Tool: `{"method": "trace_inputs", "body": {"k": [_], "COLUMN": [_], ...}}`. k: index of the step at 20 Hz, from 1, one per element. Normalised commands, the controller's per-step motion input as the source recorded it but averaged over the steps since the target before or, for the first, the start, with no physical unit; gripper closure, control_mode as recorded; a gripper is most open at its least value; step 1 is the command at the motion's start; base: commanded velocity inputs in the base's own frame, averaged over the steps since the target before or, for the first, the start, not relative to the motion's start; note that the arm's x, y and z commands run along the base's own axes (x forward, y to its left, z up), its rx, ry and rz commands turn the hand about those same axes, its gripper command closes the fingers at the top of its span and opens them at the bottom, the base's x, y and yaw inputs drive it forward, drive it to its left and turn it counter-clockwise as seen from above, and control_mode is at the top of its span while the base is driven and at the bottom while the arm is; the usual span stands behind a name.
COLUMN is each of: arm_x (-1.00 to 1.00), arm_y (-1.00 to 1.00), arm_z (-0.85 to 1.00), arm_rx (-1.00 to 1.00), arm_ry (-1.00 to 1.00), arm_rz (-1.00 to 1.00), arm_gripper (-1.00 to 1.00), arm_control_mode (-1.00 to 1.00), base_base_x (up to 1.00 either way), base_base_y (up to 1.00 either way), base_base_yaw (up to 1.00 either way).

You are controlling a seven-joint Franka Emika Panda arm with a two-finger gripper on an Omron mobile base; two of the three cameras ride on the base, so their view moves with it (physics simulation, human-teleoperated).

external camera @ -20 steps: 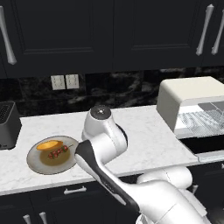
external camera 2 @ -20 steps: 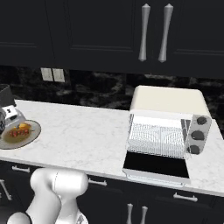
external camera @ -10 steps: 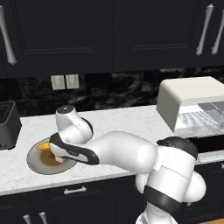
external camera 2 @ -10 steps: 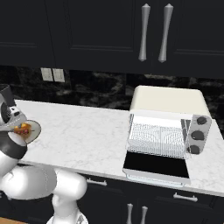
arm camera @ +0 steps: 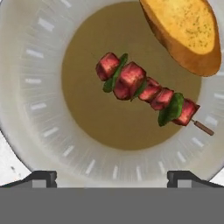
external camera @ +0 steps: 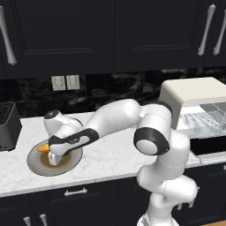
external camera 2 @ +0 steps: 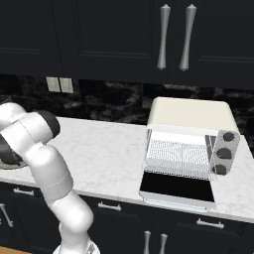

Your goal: Pick up the kebab skewer and baguette bread, and place them inside the toaster oven. Close the toaster oven door and start by setting the timer.

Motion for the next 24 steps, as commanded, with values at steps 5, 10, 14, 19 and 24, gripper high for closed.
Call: {"method": "trace_inputs", "body": {"k": [5, 10, 14, 19, 24], "arm_x": [0.51, 0.50, 0.36, 0.35, 0.23], "arm_y": [0.05, 0.17, 0.10, 0.08, 0.19], "arm_z": [-0.16, -0.02, -0.07, -0.13, -0.24], "arm_rx": [-0.09, -0.05, -0.03, -0.02, 0.00], "arm_ry": [-0.01, 0.00, 0.00, 0.02, 0.01], "arm_rz": [0.00, 0.00, 0.00, 0.00, 0.03], "arm_gripper": [-1.00, -1.00, -1.00, -1.00, -1.00], "arm_control_mode": [-1.00, -1.00, -1.00, -1.00, -1.00], "base_base_x": [0.00, 0.00, 0.00, 0.00, 0.00], "base_base_y": [0.00, 0.00, 0.00, 0.00, 0.00], "base_base_yaw": [0.00, 0.00, 0.00, 0.00, 0.00]}}
